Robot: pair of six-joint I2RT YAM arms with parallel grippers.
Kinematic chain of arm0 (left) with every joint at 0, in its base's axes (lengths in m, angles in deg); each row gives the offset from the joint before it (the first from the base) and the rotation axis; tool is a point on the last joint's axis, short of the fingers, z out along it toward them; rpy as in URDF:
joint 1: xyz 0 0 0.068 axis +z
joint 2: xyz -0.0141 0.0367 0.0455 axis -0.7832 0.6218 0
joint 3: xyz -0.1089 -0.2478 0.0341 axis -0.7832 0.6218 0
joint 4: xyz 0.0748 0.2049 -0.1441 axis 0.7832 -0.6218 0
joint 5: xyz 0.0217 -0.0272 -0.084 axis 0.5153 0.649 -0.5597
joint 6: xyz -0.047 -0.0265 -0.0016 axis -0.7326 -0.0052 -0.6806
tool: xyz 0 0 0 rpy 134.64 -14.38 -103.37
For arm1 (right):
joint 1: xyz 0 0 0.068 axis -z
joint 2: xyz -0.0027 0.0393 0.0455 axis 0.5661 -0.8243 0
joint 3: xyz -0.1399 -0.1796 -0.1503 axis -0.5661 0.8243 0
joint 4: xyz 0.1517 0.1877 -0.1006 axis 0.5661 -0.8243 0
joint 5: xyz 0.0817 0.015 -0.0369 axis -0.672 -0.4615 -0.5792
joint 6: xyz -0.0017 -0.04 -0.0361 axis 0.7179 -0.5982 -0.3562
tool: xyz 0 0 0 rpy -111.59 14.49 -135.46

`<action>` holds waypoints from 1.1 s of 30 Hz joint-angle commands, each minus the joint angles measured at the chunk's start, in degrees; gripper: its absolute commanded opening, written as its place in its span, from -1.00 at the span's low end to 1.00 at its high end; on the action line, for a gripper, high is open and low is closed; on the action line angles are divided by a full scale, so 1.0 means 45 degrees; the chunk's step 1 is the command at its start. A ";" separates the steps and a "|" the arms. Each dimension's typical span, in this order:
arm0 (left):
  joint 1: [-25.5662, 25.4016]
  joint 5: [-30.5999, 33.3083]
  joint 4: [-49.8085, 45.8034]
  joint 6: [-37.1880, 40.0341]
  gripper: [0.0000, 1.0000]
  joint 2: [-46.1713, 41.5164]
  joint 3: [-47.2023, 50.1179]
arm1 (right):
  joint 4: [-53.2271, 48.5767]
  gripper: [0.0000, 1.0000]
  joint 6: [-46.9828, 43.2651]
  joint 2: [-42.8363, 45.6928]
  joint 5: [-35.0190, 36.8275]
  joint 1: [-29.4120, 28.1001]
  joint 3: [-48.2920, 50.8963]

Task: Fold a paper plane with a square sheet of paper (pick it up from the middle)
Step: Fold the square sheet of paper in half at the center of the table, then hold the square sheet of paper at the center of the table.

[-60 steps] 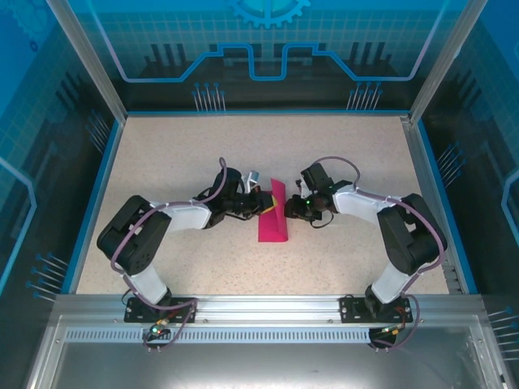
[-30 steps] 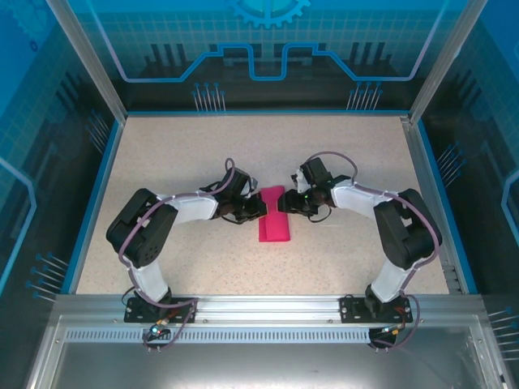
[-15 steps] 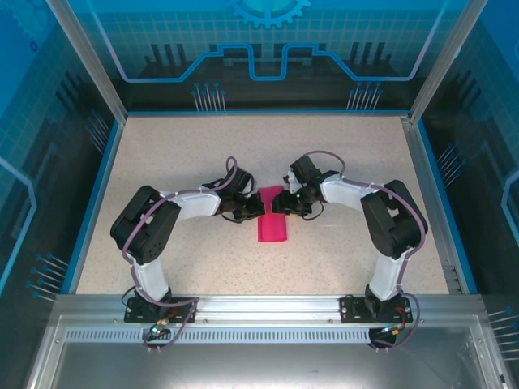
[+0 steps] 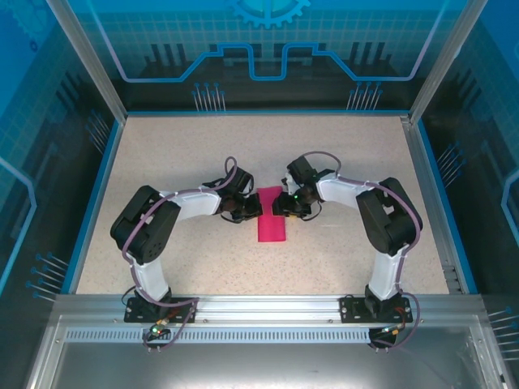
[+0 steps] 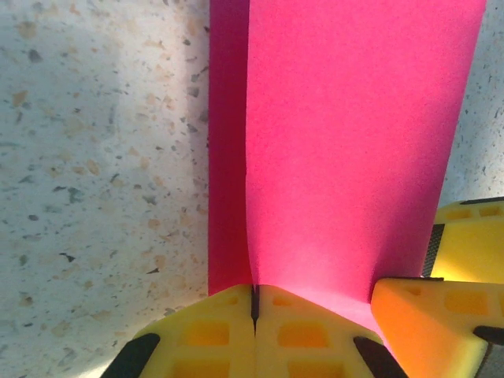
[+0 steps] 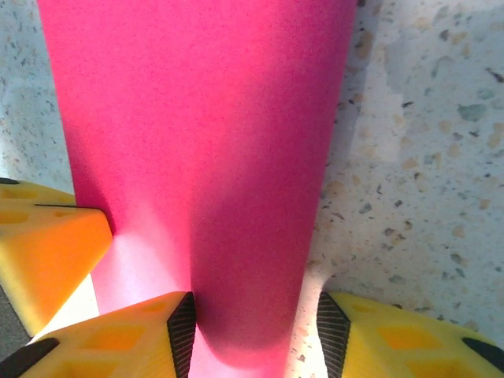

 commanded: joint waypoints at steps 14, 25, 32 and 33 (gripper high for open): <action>0.0240 0.1545 -0.0821 -0.0343 -0.30 -0.1933 0.0539 | -0.1813 -0.13 0.0084 -0.1268 0.2160 -0.0950 -0.0631; 0.0303 0.2193 -0.0760 -0.0715 -0.41 -0.1950 0.0836 | -0.1887 -0.13 0.0147 -0.1587 0.2314 -0.0960 -0.0734; 0.0305 0.1695 -0.0366 -0.0612 -0.43 -0.1870 0.0915 | -0.1951 -0.12 0.0301 -0.1853 0.2359 -0.1007 -0.0811; 0.0307 0.1559 -0.0269 -0.0586 -0.44 -0.1872 0.0917 | -0.1955 -0.12 0.0289 -0.1873 0.2378 -0.1020 -0.0798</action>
